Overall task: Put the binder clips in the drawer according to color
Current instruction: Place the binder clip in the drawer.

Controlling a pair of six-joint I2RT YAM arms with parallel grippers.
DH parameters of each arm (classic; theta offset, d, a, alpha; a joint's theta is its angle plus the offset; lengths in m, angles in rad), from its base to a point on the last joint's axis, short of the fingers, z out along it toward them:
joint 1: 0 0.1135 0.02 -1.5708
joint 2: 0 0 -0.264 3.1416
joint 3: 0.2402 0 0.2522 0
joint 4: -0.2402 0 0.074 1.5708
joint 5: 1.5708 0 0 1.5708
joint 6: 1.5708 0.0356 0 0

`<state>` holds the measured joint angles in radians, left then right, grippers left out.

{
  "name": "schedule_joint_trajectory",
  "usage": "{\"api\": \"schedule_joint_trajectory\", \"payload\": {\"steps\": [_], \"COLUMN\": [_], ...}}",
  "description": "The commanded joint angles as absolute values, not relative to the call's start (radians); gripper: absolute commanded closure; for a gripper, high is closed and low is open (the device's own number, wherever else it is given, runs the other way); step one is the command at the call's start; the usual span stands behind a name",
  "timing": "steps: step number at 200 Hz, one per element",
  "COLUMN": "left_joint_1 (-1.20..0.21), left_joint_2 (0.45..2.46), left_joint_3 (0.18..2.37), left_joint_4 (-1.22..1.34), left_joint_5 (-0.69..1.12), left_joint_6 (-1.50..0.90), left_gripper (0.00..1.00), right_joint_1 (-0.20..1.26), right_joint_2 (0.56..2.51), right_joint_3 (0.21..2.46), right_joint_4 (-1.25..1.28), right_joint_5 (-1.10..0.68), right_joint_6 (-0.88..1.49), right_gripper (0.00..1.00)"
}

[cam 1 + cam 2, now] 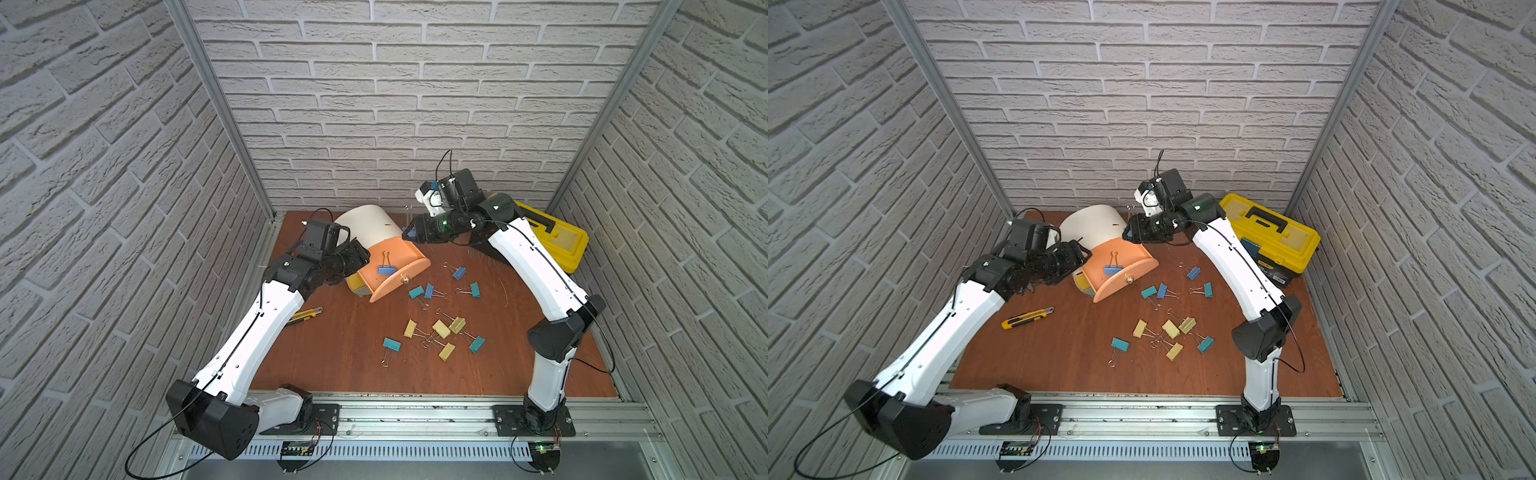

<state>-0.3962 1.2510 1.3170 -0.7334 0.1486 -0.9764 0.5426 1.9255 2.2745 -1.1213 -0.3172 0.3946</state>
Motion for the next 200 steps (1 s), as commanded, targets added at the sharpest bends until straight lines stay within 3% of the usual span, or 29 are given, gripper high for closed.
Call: {"api": "schedule_joint_trajectory", "payload": {"steps": [1, 102, 200], "left_joint_1": [-0.406, -0.418, -0.425], "left_joint_2": [1.268, 1.243, 1.214], "left_joint_3": [1.347, 1.314, 1.297], "left_joint_4": [-0.706, -0.707, -0.706], "left_joint_5": [0.190, 0.178, 0.154], "left_joint_6": [-0.956, -0.971, -0.984], "left_gripper": [0.26, 0.26, 0.26], "right_joint_1": [0.581, 0.634, 0.636], "right_joint_2": [1.964, 2.059, 2.025], "right_joint_3": [2.328, 2.368, 2.368], "right_joint_4": [-1.193, -1.262, -1.240], "right_joint_5": [-0.229, -0.077, -0.047], "right_joint_6": [0.313, 0.225, 0.204], "right_gripper": [0.57, 0.57, 0.39]}}
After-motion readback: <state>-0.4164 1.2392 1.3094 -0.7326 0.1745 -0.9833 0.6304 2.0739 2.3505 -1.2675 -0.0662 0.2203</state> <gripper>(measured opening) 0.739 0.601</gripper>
